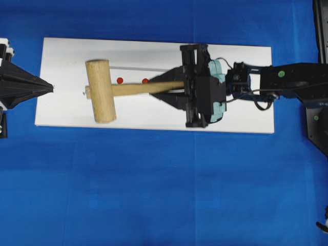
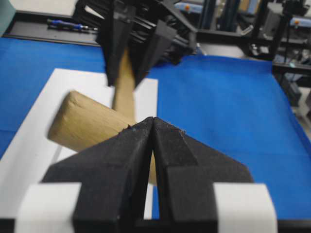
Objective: Hit the mark with a hammer.
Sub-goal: 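Rotate the mallet with the right gripper, head toward the left gripper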
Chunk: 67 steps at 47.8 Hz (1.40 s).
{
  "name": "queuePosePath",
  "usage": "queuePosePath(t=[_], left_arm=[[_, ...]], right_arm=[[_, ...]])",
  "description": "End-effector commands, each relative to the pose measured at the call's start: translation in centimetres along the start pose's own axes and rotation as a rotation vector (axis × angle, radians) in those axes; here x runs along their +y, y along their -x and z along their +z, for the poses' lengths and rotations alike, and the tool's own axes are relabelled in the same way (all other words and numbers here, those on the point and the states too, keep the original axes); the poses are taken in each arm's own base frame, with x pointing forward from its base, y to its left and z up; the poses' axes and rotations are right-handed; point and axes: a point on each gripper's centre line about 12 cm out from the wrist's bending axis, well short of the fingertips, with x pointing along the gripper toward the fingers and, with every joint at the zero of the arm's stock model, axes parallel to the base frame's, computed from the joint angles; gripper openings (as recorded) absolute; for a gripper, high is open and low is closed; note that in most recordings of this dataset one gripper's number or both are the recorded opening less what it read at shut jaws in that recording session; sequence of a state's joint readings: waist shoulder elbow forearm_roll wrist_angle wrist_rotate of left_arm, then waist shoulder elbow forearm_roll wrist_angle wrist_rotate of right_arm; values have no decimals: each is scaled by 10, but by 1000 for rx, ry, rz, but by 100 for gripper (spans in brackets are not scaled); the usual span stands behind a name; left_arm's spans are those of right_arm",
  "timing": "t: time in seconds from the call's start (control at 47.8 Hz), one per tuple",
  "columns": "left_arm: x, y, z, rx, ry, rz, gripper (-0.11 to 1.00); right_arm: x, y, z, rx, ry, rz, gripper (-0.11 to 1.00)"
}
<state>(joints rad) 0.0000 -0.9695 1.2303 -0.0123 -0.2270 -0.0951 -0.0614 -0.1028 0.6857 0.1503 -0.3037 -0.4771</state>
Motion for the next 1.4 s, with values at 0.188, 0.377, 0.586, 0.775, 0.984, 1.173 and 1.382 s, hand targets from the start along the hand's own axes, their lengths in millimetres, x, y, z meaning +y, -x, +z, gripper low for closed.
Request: queuePosePath(t=[0.188,0.377,0.586,0.775,0.984,1.173,1.382], left_arm=[[-1,-1,4,-7,5,-2,0],[-1,-1,4,-7,5,-2,0],[-1,-1,3,-6,5,-2,0],[0,-2,2,0,5,-1,0],[0,-3,1,2,11,-1,1],[0,-3,2,-3,63,2,44],[3,-5,-2,14,98,17,93]], right_arm=[[-17,11,31,-165,377,-139,10],[-16,12,32,-170,445,-171,10],[-14,13,32,-180,463,-177,10],[-13,13,32,-180,464,-174,10],[-12,13,32,-181,465,-173,10],[-12,13,32,-180,466,-170,10],[-11,13,32,-179,466,-167,10]])
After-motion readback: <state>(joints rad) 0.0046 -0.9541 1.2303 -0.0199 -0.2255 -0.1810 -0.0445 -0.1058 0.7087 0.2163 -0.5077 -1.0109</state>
